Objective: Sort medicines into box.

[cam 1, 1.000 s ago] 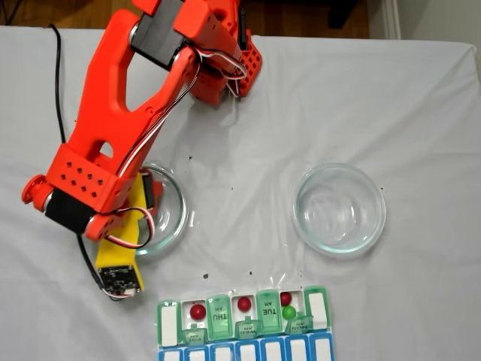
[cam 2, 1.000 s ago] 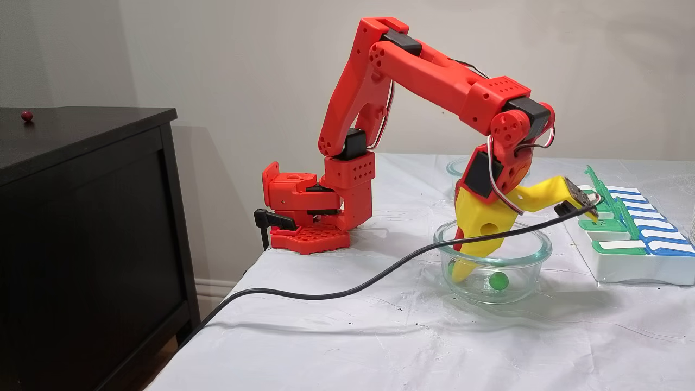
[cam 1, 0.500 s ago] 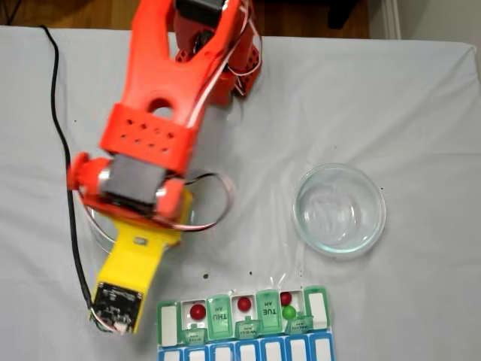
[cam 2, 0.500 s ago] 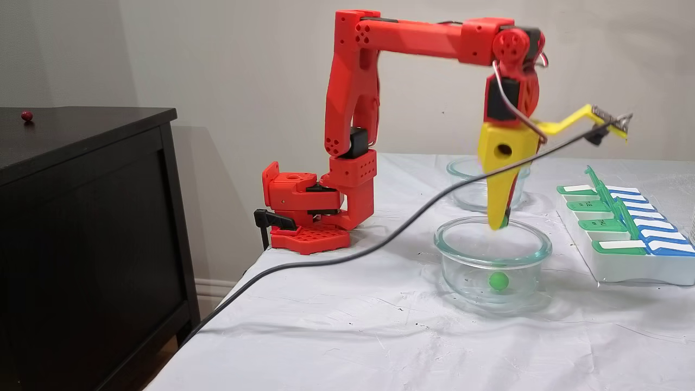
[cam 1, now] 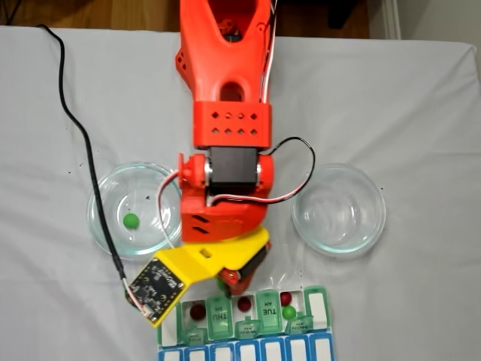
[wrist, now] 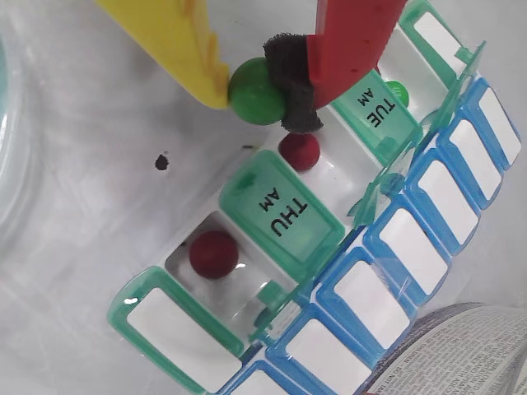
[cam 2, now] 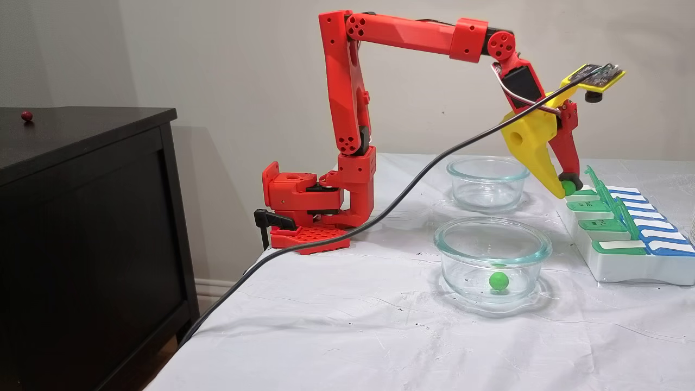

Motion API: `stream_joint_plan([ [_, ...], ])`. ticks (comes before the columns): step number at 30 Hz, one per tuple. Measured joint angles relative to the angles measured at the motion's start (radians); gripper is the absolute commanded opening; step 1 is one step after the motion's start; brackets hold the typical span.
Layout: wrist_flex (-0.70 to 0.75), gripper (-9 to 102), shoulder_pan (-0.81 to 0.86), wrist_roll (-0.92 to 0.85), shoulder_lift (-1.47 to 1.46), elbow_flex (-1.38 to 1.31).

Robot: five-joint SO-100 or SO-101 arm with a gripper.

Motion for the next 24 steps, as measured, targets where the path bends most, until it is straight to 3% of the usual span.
stream_joint_plan([
  [7,-0.089,0,-0.014,0.115,-0.095,0.0],
  [24,-0.216,0,-0.064,0.161,-0.124,0.025],
])
